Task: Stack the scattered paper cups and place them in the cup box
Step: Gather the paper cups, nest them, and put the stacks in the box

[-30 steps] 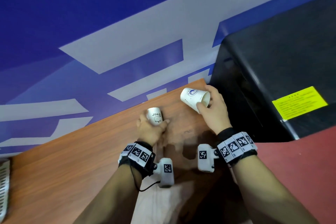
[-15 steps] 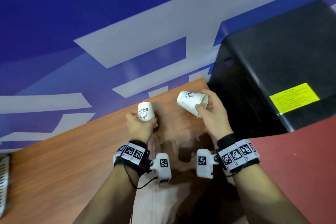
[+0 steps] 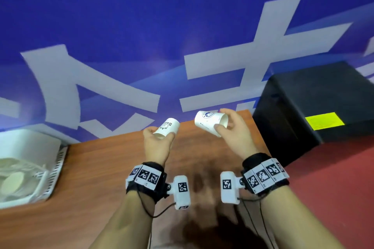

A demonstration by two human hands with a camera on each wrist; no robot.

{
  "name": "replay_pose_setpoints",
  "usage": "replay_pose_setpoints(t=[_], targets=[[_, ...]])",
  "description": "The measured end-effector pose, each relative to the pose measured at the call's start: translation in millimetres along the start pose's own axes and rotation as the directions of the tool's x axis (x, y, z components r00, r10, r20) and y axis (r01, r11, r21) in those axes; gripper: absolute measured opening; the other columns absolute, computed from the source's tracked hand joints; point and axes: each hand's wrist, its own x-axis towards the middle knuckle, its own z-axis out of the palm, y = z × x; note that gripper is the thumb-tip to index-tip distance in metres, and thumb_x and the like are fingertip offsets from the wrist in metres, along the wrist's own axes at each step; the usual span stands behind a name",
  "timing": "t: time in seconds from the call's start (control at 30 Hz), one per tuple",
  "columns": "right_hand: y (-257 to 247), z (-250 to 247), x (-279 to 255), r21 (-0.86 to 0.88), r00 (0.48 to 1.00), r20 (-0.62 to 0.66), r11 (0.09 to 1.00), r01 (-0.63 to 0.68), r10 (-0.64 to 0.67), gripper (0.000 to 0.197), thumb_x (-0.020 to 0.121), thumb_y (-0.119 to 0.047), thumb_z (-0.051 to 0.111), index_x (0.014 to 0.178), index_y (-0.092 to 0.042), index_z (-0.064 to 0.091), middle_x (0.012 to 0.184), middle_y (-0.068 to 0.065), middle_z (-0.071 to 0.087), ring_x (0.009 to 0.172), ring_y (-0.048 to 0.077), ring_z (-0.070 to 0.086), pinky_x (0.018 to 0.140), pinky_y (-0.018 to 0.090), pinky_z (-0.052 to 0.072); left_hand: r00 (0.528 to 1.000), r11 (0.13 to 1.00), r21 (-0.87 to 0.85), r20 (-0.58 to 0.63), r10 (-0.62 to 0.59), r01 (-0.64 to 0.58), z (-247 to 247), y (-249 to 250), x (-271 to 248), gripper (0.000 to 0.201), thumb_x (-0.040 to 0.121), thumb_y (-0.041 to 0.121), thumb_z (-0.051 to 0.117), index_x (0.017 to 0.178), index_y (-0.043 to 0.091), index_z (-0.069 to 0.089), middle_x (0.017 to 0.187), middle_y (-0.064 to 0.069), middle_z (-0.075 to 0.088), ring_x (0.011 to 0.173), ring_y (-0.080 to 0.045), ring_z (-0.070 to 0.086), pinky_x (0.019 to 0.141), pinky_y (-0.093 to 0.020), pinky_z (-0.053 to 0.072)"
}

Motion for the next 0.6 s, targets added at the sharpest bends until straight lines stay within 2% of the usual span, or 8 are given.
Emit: replay_pose_setpoints(t=[0.13,0.23,0.3,0.4,0.5,0.6], targets=[[-40,28,-43,-0.057,0.996,0.030,0.995,0.085,-0.084,0.056,0.076,-0.026,0.072,0.129,-0.030,0.054,0.128,-0.002,0.052,0.119,0.017,0.053,0.102,0.044,0.047,0.999,0.999,-0.029,-0.009,0.036,-0.037,-64,3,-21,0.058,0.065,0.030,0.081,0.111,0.024,0.046,0.107,-0.004,0.062,0.092,-0.020,0.064,0.083,-0.041,0.056],[-66,60,-75,-0.092,0.988,0.066,0.985,0.145,-0.140,0.058,0.076,-0.025,0.074,0.130,-0.028,0.053,0.130,-0.001,0.051,0.118,0.018,0.053,0.101,0.042,0.047,0.996,0.997,-0.031,-0.044,0.072,-0.073,-117,-5,-30,0.066,0.052,0.049,0.077,0.110,0.030,0.052,0.114,-0.003,0.060,0.100,-0.021,0.063,0.090,-0.047,0.055],[-80,88,-97,-0.116,0.980,0.104,0.977,0.179,-0.167,0.058,0.077,-0.022,0.076,0.129,-0.031,0.053,0.129,-0.001,0.051,0.118,0.018,0.054,0.101,0.043,0.047,0.992,0.994,-0.025,-0.071,0.105,-0.107,-157,-11,-38,0.068,0.052,0.051,0.074,0.114,0.031,0.055,0.117,-0.004,0.058,0.099,-0.020,0.062,0.091,-0.044,0.054],[-98,136,-136,-0.120,0.968,0.149,0.968,0.218,-0.200,0.060,0.072,-0.027,0.076,0.127,-0.034,0.053,0.128,-0.002,0.051,0.117,0.019,0.055,0.101,0.044,0.047,0.983,0.986,-0.058,-0.108,0.148,-0.155,-222,-21,-54,0.064,0.054,0.046,0.074,0.114,0.032,0.054,0.116,-0.004,0.058,0.101,-0.019,0.061,0.093,-0.042,0.052],[-111,187,-178,-0.135,0.954,0.202,0.958,0.252,-0.222,0.062,0.072,-0.027,0.077,0.129,-0.031,0.053,0.127,0.000,0.050,0.116,0.020,0.055,0.101,0.044,0.047,0.978,0.981,-0.107,-0.151,0.145,-0.162,-287,-42,-67,0.060,0.056,0.039,0.077,0.108,0.037,0.049,0.110,0.001,0.061,0.098,-0.019,0.063,0.088,-0.050,0.054],[-121,236,-216,-0.149,0.935,0.258,0.946,0.287,-0.243,0.063,0.076,-0.022,0.079,0.132,-0.028,0.051,0.129,0.000,0.049,0.117,0.019,0.054,0.102,0.042,0.047,0.975,0.986,-0.082,-0.179,0.131,-0.147,-348,-74,-72,0.058,0.050,0.046,0.077,0.099,0.050,0.047,0.107,0.003,0.063,0.095,-0.023,0.065,0.082,-0.055,0.056]])
